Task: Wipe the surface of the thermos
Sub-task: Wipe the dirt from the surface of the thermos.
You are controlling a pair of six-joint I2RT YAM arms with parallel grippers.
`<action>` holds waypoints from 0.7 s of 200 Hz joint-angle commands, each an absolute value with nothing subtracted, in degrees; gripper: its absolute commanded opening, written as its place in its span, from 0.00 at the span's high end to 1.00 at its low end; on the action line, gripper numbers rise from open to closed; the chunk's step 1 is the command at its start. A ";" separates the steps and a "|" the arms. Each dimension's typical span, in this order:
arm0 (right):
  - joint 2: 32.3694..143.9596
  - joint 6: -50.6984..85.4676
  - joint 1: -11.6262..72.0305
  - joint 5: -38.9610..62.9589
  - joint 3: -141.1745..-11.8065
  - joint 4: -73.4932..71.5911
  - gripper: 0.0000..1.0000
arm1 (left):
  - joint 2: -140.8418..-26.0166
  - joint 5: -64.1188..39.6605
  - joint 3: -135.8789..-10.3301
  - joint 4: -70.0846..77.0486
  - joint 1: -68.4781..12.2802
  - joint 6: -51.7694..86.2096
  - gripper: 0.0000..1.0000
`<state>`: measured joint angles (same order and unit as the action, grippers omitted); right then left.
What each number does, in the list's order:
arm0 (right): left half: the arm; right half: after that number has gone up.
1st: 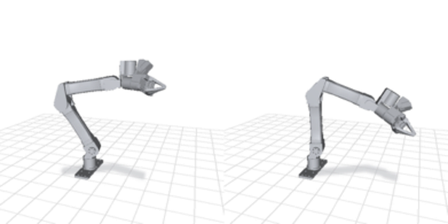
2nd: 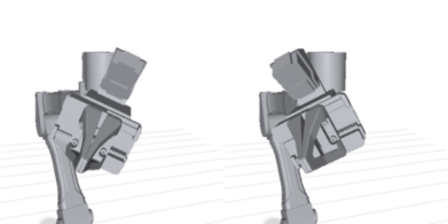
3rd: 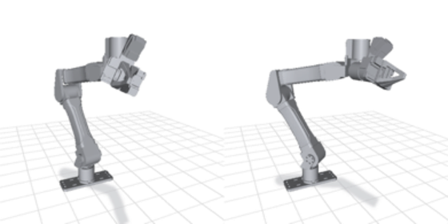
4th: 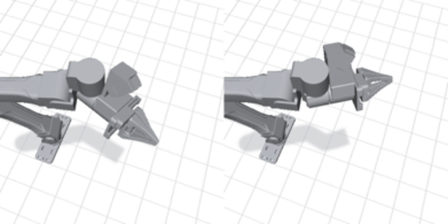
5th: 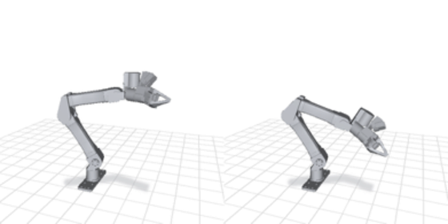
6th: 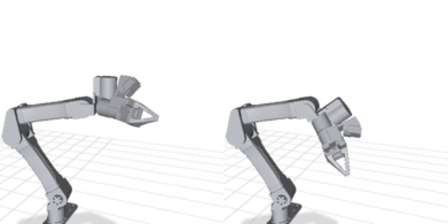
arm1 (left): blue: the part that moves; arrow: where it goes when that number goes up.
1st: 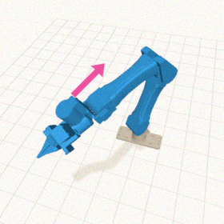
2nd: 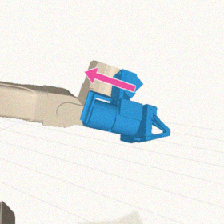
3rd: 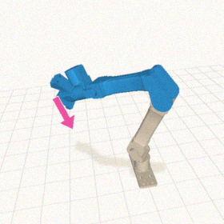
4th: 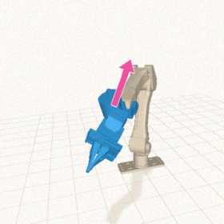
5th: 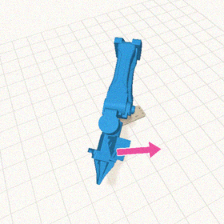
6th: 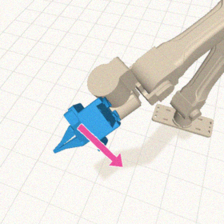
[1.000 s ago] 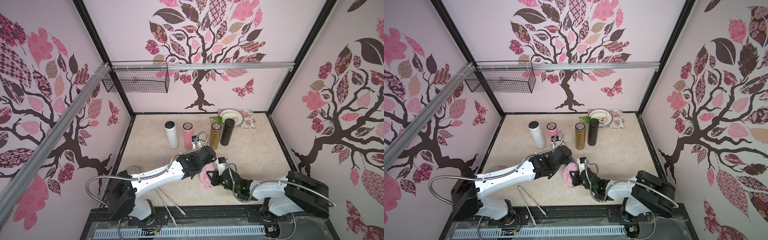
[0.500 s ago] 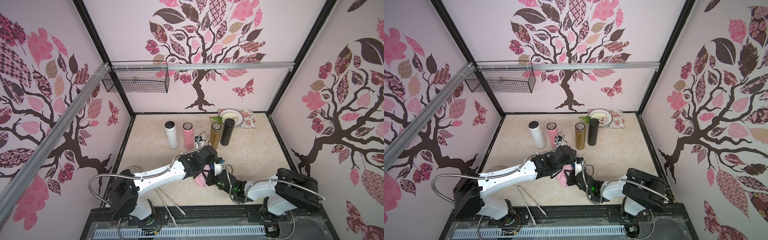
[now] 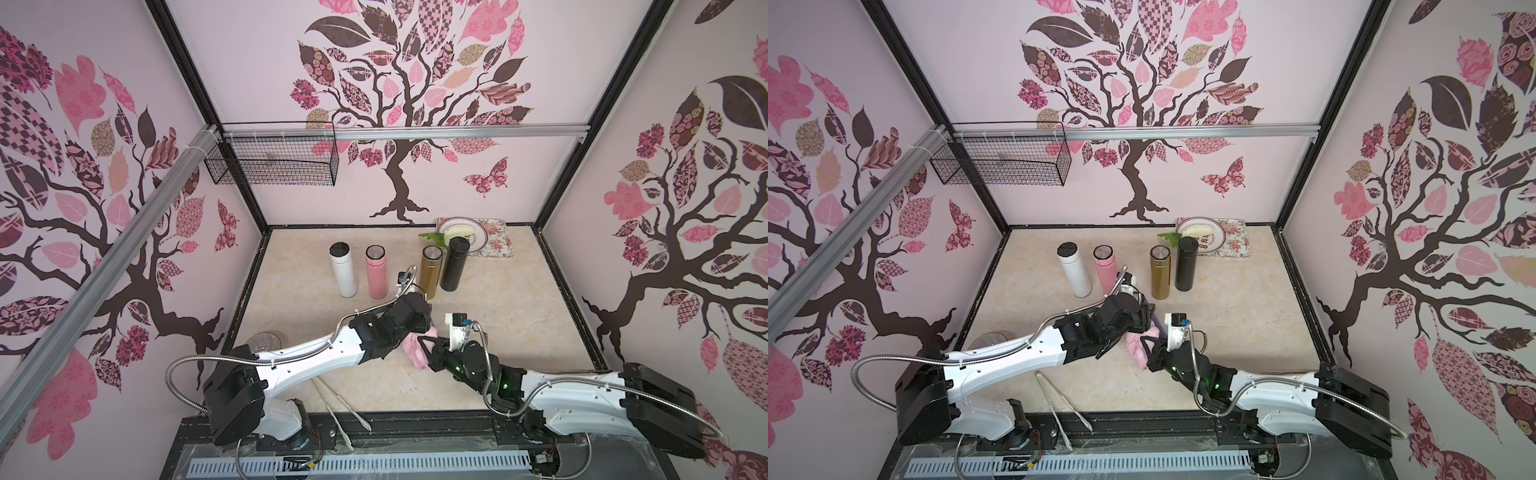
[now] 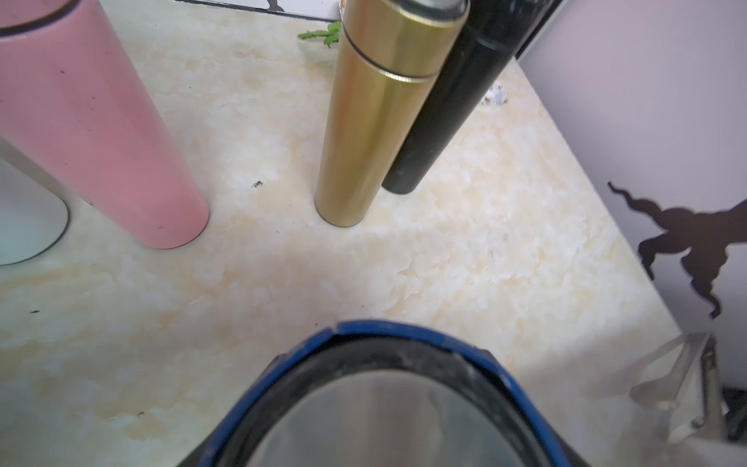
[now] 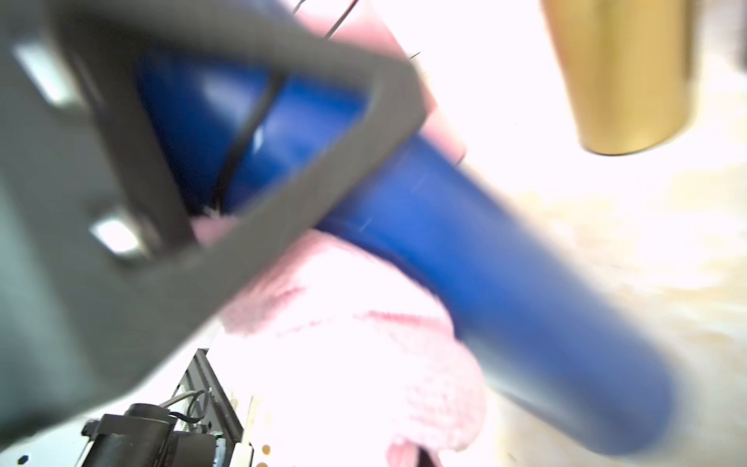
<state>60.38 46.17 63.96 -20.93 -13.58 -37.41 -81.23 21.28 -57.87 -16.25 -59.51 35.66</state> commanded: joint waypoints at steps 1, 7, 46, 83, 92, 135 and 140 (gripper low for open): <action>54.03 48.19 61.06 -27.79 -12.26 -29.73 1.00 | -77.87 11.74 -55.10 -16.45 -60.82 23.47 1.00; 51.94 48.25 60.34 -27.02 -12.10 -27.70 1.00 | -77.62 11.26 -54.87 -16.48 -60.83 22.20 1.00; 41.99 45.07 53.66 -15.00 -17.01 -16.47 1.00 | -76.62 4.98 -54.23 -16.56 -60.86 12.50 1.00; 43.03 40.50 48.73 2.86 -29.17 -11.00 1.00 | -77.25 5.42 -55.27 -19.53 -60.99 5.64 1.00; 45.09 40.08 48.66 6.69 -32.12 -10.11 1.00 | -76.93 6.81 -54.92 -19.61 -60.99 4.33 1.00; 57.10 44.10 47.66 24.40 -38.54 -17.69 1.00 | -73.66 11.42 -50.30 -14.02 -61.96 0.39 1.00; 58.16 44.66 47.66 25.06 -38.54 -18.93 1.00 | -73.06 11.54 -49.74 -13.25 -61.96 0.59 1.00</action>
<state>53.82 42.85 46.94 9.69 -35.57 -11.86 -74.48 10.81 -52.97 -16.38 -60.97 5.19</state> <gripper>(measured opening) 0.116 0.642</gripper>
